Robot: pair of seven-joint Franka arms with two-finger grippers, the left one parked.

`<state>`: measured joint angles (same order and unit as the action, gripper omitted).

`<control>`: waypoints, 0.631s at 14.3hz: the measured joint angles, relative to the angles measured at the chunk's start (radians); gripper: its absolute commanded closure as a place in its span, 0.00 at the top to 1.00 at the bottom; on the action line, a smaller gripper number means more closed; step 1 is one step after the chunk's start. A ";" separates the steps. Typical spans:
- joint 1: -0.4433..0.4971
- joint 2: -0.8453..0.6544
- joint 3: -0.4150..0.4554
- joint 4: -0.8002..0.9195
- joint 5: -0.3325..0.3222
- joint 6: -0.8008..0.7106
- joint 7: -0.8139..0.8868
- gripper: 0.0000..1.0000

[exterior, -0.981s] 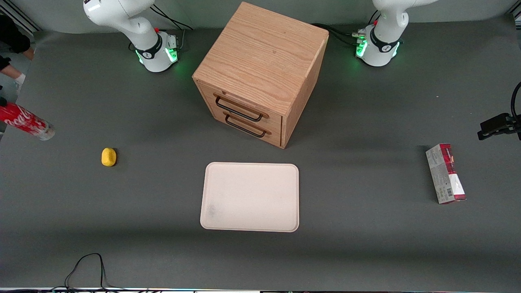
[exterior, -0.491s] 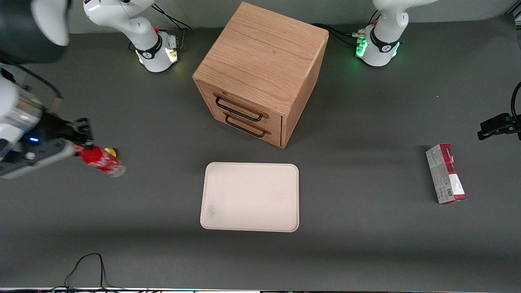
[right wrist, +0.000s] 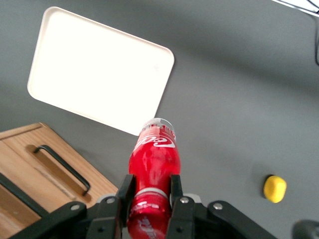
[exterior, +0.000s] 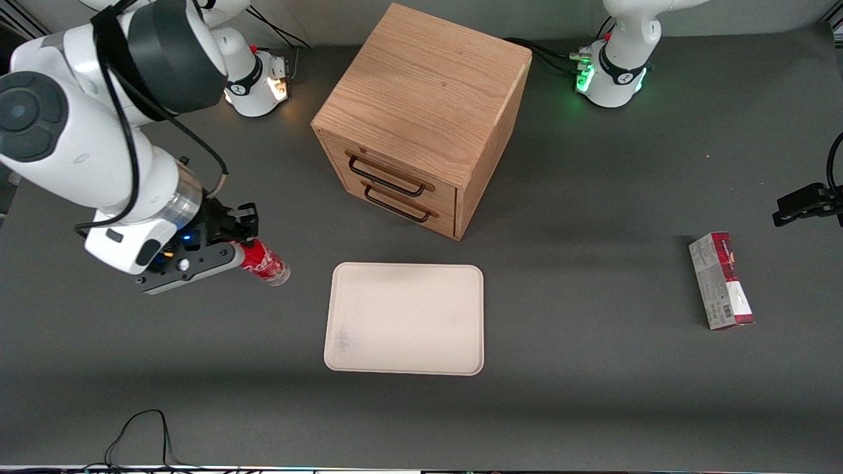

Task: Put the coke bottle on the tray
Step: 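Lower the bottle onto the white tray's corner with the right gripper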

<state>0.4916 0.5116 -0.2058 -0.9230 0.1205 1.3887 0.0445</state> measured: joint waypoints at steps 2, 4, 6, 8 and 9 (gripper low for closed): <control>-0.001 0.001 0.030 0.002 0.000 0.004 0.036 0.00; -0.001 0.015 0.041 0.002 0.000 0.017 0.044 0.00; -0.003 0.057 0.043 0.000 0.000 0.055 0.044 0.00; -0.004 0.118 0.044 -0.001 0.000 0.111 0.044 0.00; -0.004 0.149 0.044 -0.001 0.000 0.139 0.044 0.00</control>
<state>0.4871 0.6604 -0.1620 -0.9237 0.1205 1.5272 0.0886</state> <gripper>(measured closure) 0.661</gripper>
